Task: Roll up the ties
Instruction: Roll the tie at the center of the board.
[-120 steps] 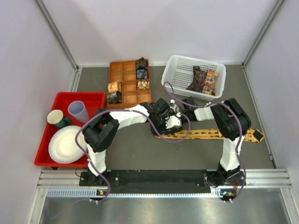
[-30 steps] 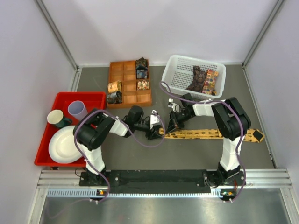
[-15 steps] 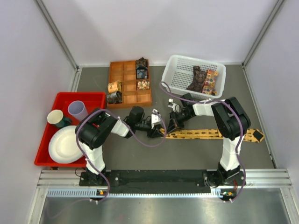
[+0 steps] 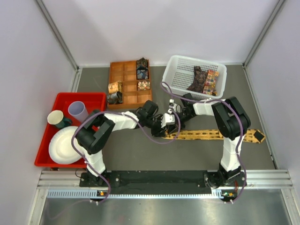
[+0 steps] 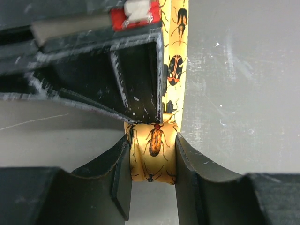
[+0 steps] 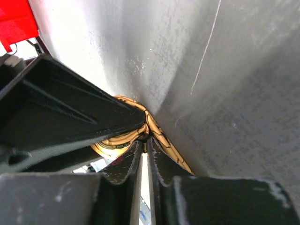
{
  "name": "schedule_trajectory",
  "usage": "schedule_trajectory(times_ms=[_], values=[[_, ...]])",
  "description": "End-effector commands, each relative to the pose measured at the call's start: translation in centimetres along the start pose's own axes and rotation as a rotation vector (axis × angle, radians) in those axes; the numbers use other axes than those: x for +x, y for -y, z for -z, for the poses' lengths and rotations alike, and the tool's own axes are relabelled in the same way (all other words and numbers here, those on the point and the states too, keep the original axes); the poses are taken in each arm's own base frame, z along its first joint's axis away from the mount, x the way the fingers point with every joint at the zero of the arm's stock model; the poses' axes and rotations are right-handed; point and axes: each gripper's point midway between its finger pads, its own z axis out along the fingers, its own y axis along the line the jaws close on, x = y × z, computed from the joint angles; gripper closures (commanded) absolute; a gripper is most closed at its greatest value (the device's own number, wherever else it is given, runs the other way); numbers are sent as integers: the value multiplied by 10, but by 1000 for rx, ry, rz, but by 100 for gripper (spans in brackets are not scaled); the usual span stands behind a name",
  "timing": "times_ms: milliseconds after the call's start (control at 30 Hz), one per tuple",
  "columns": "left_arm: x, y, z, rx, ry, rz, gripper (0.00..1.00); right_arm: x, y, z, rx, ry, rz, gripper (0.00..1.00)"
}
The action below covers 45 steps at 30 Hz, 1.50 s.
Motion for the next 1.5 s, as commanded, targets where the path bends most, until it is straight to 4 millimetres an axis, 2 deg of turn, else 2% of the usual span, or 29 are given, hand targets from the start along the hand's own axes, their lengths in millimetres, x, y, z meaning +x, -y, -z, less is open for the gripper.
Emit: schedule_trajectory(times_ms=[0, 100, 267, 367, 500, 533, 600, 633, 767, 1067, 1300, 1400, 1433, 1467], values=[[34, 16, -9, 13, -252, 16, 91, -4, 17, 0, 101, -2, 23, 86], [32, 17, -12, 5, -326, 22, 93, -3, 8, 5, 84, 2, 37, 85], [43, 15, -8, -23, -482, 20, 94, 2, 8, 2, 59, -18, 19, 85], [54, 17, -6, -27, -545, 13, 94, 4, 9, 13, 42, -17, 8, 84], [66, 21, -6, -13, -583, 15, 94, 5, 5, 41, -24, 11, -22, 73], [69, 22, -7, -11, -591, 17, 94, 10, -2, 46, -57, 6, -31, 70], [70, 22, -8, -8, -593, 17, 94, 13, -10, 51, -90, 8, -17, 59], [71, 23, -8, -8, -595, 16, 95, 16, -18, 54, -125, 7, -4, 57], [71, 25, -9, 2, -596, 21, 95, 14, -27, 54, -179, 31, -9, 52], [72, 28, -11, 14, -591, 24, 95, -3, -16, 34, -186, 72, -30, 57], [70, 28, -14, 13, -584, 32, 94, 1, -16, 18, -196, 43, -42, 59], [70, 28, -15, 12, -588, 36, 93, 5, -12, 15, -182, 33, -45, 64], [71, 28, -16, 14, -588, 39, 93, 5, -10, 14, -179, 34, -40, 78], [70, 29, -16, 17, -585, 44, 93, 6, -9, 13, -175, 33, -38, 87]])
